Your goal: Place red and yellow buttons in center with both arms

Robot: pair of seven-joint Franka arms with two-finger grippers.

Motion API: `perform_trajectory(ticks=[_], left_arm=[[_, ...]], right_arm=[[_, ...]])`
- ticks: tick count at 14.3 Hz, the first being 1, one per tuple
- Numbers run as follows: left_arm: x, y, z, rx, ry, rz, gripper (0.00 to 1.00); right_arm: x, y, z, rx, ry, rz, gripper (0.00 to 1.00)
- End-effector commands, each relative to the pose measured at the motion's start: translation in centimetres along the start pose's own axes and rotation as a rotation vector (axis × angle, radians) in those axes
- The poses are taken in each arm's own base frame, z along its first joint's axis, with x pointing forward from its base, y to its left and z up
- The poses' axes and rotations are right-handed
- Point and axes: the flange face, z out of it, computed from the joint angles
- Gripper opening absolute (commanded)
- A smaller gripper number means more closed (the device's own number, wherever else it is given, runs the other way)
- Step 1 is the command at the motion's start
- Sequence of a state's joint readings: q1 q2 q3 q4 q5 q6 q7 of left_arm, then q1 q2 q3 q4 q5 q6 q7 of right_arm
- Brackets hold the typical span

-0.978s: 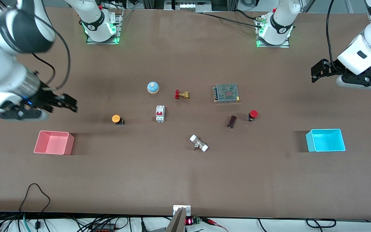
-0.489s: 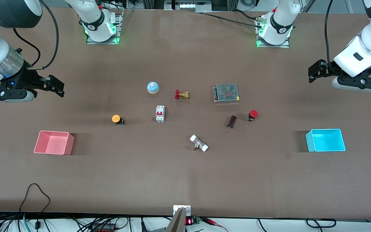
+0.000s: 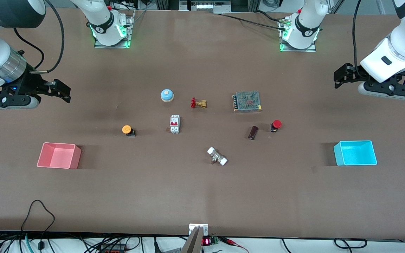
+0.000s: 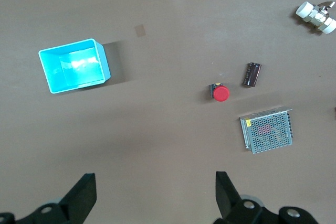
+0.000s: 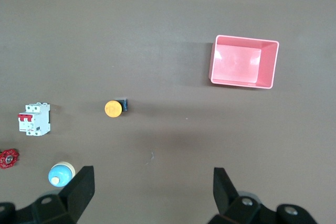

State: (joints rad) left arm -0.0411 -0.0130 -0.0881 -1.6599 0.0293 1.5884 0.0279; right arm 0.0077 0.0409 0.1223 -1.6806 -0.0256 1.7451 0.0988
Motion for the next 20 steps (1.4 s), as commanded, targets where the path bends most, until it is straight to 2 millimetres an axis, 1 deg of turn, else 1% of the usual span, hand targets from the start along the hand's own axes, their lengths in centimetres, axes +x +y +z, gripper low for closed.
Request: perform_trajectory(ticks=[1, 3, 5, 8, 16, 18, 20], left_arm=[[0.1, 0.1, -1.0, -0.011, -0.010, 0.017, 1.00], [0.1, 0.1, -1.0, -0.011, -0.012, 0.019, 1.00], [0.1, 0.0, -0.9, -0.011, -0.013, 0.017, 1.00], [0.1, 0.0, -0.9, -0.011, -0.015, 0.017, 1.00], [0.1, 0.0, -0.9, -0.011, -0.013, 0.017, 1.00], [0.1, 0.0, -0.9, -0.011, -0.015, 0.017, 1.00], [0.1, 0.0, -0.9, -0.013, -0.015, 0.017, 1.00]], right_arm=[[-0.6, -0.3, -0.2, -0.011, -0.012, -0.018, 1.00], [-0.5, -0.3, 0.0, -0.010, -0.015, -0.018, 1.00], [-0.8, -0.4, -0.1, -0.011, -0.035, -0.019, 1.00], [-0.9, -0.7, -0.8, -0.012, -0.044, -0.023, 1.00], [-1.2, -0.6, -0.7, -0.015, -0.070, -0.018, 1.00], [-1.3, -0.6, -1.1, -0.015, -0.068, -0.018, 1.00], [-1.9, -0.3, -2.5, -0.008, -0.094, -0.007, 1.00]])
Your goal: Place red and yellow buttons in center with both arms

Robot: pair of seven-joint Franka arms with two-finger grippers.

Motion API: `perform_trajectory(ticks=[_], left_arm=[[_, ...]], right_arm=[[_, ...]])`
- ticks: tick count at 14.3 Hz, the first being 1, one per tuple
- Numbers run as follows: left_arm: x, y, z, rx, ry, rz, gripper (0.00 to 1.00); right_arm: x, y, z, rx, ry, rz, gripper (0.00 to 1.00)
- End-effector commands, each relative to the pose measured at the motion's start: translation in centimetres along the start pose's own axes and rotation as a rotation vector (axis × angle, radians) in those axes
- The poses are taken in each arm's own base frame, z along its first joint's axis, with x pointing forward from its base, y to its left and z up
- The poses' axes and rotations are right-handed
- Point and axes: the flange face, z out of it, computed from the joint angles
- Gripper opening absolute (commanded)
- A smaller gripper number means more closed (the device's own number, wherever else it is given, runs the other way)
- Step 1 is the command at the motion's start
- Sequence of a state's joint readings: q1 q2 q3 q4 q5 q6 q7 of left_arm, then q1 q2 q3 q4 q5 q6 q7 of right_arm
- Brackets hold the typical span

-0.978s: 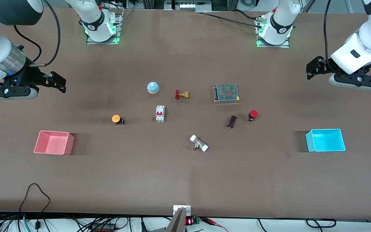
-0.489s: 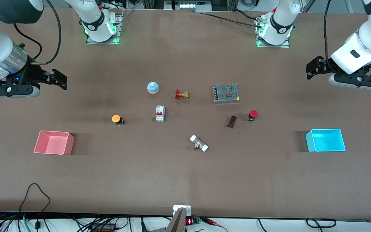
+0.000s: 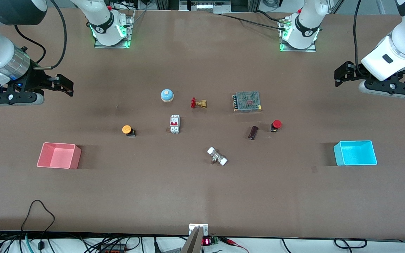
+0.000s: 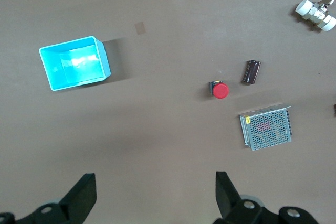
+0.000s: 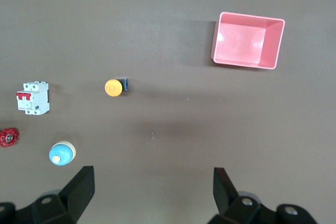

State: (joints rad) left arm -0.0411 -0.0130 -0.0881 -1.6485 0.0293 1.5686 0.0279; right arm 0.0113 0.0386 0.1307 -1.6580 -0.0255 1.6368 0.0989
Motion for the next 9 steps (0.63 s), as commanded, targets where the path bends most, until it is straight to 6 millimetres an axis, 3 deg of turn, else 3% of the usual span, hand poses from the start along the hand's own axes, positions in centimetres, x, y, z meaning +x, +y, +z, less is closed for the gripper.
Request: perform_trajectory(ticks=[1, 9], left_arm=[[0.28, 0.03, -0.56, -0.013, -0.006, 0.016, 1.00], [0.28, 0.03, -0.49, -0.013, -0.008, 0.016, 1.00]], right_arm=[[-1.07, 0.55, -2.46, 0.002, -0.021, 0.013, 1.00], [-0.86, 1.26, -2.18, 0.009, -0.028, 0.029, 1.00]])
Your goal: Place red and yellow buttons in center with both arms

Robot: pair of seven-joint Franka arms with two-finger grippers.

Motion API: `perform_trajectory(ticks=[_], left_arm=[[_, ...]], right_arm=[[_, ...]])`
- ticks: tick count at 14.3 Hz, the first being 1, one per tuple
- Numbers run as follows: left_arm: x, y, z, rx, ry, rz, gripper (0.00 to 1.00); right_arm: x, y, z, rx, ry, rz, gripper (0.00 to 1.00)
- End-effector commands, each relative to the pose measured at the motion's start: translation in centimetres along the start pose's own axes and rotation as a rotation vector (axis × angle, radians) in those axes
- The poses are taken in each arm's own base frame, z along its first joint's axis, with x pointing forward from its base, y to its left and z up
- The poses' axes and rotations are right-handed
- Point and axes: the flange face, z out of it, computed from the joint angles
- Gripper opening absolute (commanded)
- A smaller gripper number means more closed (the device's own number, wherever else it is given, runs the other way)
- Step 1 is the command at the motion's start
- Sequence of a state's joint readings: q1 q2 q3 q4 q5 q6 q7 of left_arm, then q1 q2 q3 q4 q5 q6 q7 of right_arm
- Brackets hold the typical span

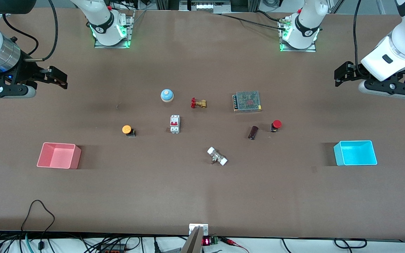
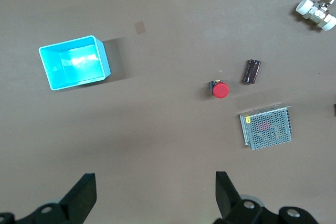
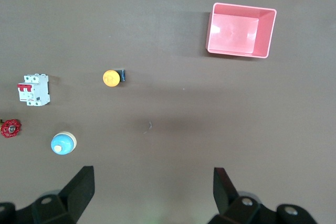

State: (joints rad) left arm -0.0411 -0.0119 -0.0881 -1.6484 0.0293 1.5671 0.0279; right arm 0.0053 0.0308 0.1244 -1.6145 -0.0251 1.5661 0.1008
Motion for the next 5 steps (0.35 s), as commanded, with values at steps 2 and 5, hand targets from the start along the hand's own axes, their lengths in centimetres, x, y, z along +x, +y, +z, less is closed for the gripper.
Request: perform_trajectory(ticks=[2, 5], left_arm=[[0.26, 0.04, -0.56, -0.012, -0.005, 0.016, 1.00], [0.26, 0.04, -0.56, -0.012, -0.005, 0.016, 1.00]], right_arm=[[-0.13, 0.55, -0.30, 0.019, -0.010, 0.016, 1.00], [-0.13, 0.55, -0.30, 0.019, -0.010, 0.016, 1.00]])
